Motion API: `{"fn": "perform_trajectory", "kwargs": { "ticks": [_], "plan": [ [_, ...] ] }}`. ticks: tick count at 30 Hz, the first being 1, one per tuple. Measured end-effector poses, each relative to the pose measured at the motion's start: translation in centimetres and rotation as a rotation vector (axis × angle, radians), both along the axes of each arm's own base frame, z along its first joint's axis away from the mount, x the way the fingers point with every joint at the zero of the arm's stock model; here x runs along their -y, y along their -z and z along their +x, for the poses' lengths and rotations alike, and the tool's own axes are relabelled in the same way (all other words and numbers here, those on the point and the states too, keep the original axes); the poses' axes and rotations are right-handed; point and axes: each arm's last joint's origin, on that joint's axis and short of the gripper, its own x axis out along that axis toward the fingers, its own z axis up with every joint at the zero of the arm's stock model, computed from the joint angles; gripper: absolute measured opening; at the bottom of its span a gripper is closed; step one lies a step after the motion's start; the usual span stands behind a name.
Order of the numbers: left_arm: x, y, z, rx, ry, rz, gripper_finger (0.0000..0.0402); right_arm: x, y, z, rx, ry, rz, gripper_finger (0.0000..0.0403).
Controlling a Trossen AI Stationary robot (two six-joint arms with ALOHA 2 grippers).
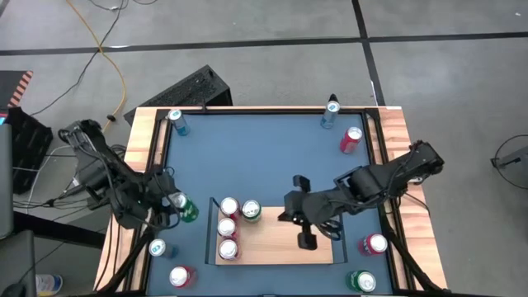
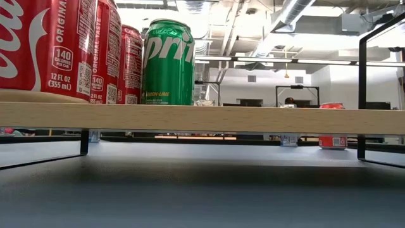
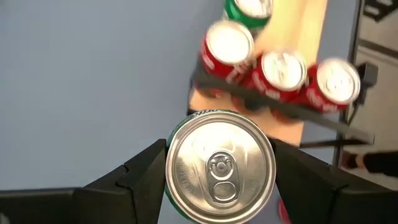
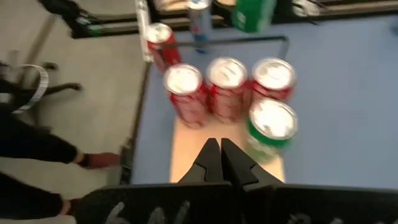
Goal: Place canned beverage on shelf
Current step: Put the left green soda can on the shelf aligned with the other green soda can
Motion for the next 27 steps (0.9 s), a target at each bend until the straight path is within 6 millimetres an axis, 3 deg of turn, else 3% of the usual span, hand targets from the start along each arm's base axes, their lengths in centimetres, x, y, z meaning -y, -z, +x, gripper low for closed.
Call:
{"fn": "perform_trajectory", "kwargs": {
  "ticks": [5,17,27],
  "plan": [
    [-0.2,-2.4,1.1,0.057,0.005,0.041,0.0235,0.0,-0.5,-1.7,-0.017,0.052,-0.042,0.0],
    [0.3,-7.9,4.6,0.166,0.061,0.138,0.0235,-0.4,-0.3,-2.2,-0.035,0.07,-0.081,0.0],
    [2.0,-10.8,8.1,0.247,0.133,0.202,0.0238,-1.0,-0.6,-3.1,-0.033,0.053,-0.085,0.0]
  ]
}}
